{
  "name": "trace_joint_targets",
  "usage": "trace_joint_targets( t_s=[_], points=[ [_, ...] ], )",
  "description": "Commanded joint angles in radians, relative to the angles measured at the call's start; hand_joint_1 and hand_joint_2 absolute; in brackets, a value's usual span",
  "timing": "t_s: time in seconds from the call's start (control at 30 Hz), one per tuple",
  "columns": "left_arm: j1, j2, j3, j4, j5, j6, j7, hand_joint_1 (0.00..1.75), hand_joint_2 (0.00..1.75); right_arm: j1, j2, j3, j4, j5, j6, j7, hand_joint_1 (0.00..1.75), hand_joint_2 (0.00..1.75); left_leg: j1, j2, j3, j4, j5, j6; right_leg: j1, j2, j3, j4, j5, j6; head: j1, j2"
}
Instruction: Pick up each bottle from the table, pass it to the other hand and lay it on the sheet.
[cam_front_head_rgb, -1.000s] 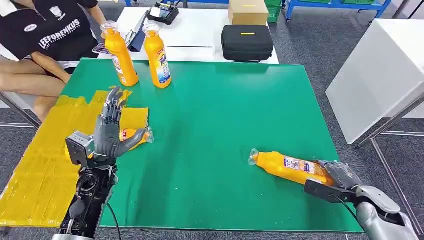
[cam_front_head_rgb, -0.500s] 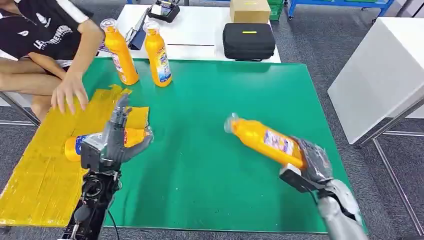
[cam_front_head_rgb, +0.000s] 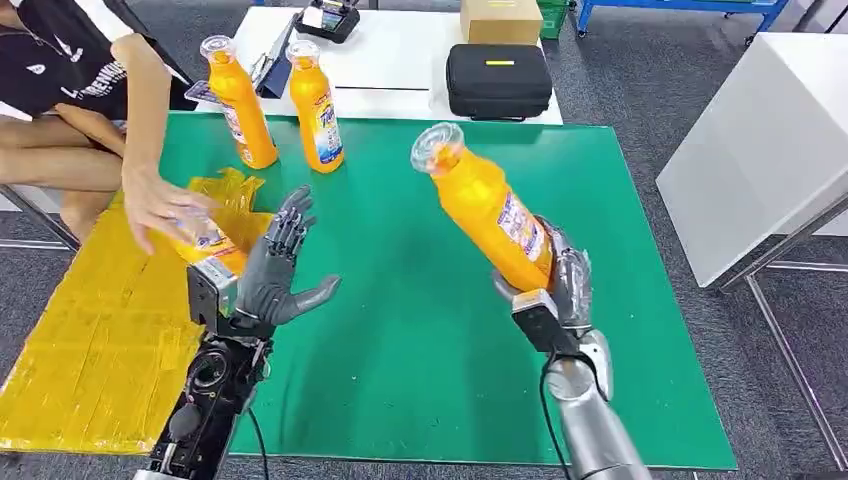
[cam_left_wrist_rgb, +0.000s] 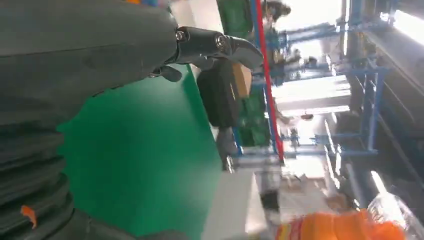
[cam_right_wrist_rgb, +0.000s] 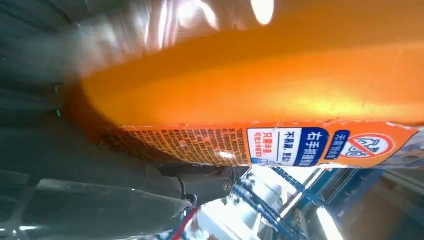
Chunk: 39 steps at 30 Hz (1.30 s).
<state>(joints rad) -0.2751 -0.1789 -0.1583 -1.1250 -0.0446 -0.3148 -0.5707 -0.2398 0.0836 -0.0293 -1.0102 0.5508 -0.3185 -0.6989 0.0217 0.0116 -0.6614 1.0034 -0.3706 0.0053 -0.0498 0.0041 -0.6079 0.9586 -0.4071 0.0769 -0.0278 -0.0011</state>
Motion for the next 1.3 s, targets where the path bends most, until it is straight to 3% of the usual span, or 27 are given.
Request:
trace_joint_targets(
  t_s=[0.03, 0.53, 1.3],
  points=[
    [-0.028, 0.016, -0.041, 0.005, 0.085, -0.045, 0.043, 0.0, 1.75, -0.068, 0.049, 0.146, 0.046, -0.039, 0.013, 0.001, 1.75, 1.75, 0.001, 0.002, 0.004, 0.001, -0.003, 0.0, 0.001, 0.002, 0.003, 0.001, -0.002, -0.006, 0.0, 0.0],
    [-0.064, 0.015, -0.088, 0.047, 0.098, -0.023, 0.056, 0.0, 1.75, -0.088, 0.103, 0.3, 0.218, 0.008, 0.05, 0.001, 1.75, 1.75, 0.001, 0.0, 0.003, 0.0, -0.002, 0.0, 0.001, 0.0, 0.002, 0.0, -0.001, -0.005, 0.0, 0.0],
    [-0.079, 0.013, -0.096, 0.076, 0.101, -0.02, 0.043, 0.0, 1.75, -0.109, 0.125, 0.323, 0.298, 0.055, 0.074, 0.007, 1.75, 1.75, 0.001, -0.001, 0.004, 0.001, -0.003, 0.001, 0.002, -0.001, 0.005, 0.001, -0.003, -0.007, 0.0, 0.0]
  ],
)
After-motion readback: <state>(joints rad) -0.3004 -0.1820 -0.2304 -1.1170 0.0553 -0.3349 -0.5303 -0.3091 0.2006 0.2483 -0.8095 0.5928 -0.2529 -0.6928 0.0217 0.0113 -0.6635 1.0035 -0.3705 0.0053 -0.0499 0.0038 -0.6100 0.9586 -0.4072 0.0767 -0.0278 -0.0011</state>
